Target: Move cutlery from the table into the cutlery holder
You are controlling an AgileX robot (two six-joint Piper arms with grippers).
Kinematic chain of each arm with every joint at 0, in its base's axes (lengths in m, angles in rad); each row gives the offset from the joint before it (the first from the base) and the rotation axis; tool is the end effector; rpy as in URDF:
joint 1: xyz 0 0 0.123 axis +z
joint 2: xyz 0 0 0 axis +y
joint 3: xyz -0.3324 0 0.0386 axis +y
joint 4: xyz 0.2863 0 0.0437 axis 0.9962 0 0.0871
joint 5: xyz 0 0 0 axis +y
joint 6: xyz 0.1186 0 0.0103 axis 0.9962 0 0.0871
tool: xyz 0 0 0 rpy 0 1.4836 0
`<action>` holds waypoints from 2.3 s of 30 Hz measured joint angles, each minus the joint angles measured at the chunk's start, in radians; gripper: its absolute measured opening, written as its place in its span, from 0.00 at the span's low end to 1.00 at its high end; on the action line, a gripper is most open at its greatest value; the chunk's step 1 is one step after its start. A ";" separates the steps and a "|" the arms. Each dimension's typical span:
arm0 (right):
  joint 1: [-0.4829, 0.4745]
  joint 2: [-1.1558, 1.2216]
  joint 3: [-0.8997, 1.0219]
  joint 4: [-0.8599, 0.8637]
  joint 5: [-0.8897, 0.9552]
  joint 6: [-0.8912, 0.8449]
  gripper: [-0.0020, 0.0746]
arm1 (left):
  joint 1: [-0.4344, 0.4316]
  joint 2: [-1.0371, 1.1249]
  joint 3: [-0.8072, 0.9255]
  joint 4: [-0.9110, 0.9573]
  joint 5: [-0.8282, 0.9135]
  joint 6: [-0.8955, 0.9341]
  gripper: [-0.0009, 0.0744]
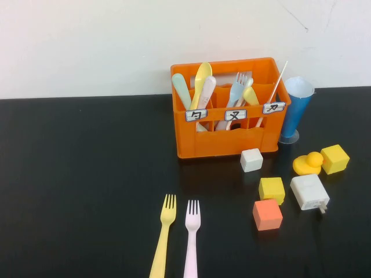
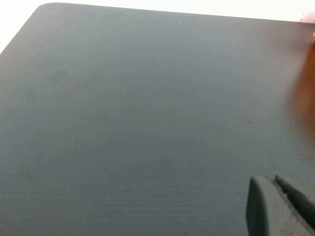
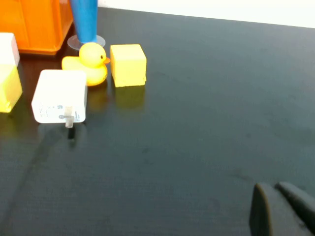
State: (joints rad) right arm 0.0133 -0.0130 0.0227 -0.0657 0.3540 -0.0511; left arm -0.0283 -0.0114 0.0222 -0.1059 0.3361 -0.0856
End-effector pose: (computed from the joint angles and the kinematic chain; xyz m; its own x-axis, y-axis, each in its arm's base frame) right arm 0.0684 -0.0018 0.1657 -0.2715 -0.1161 -0.9554 -0.0221 0.9932 -0.1144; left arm 0.0688 -0.0061 0.1680 -0.2621 -0.1771 -0.9487 0.0139 0.9822 -0.1872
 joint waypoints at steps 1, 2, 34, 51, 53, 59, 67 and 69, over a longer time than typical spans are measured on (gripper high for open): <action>0.000 0.000 0.000 0.000 0.000 0.000 0.04 | 0.000 0.000 0.000 0.000 0.000 0.000 0.01; 0.000 0.000 0.000 0.000 0.000 0.000 0.04 | 0.000 0.000 0.000 0.000 0.000 0.000 0.01; 0.000 0.000 0.000 0.000 0.000 0.000 0.04 | 0.000 0.000 0.000 0.007 0.000 0.000 0.01; 0.000 0.000 0.000 0.000 0.000 0.000 0.04 | 0.000 0.000 0.006 -0.752 -0.263 -0.182 0.01; 0.000 0.000 0.000 0.000 0.000 0.000 0.04 | 0.000 0.000 0.006 -0.782 -0.276 -0.177 0.01; 0.000 0.000 0.000 0.000 0.000 0.000 0.04 | 0.000 0.039 -0.086 -0.697 -0.006 -0.019 0.01; 0.000 0.000 0.000 0.000 0.000 0.000 0.04 | 0.000 0.448 -0.453 -0.478 0.401 0.262 0.01; 0.000 0.000 0.000 0.000 0.000 0.000 0.04 | 0.000 0.563 -0.555 -0.446 0.484 0.339 0.01</action>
State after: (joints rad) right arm 0.0133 -0.0130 0.0227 -0.0657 0.3540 -0.0511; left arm -0.0283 0.5513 -0.5327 -0.5521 0.8201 0.2534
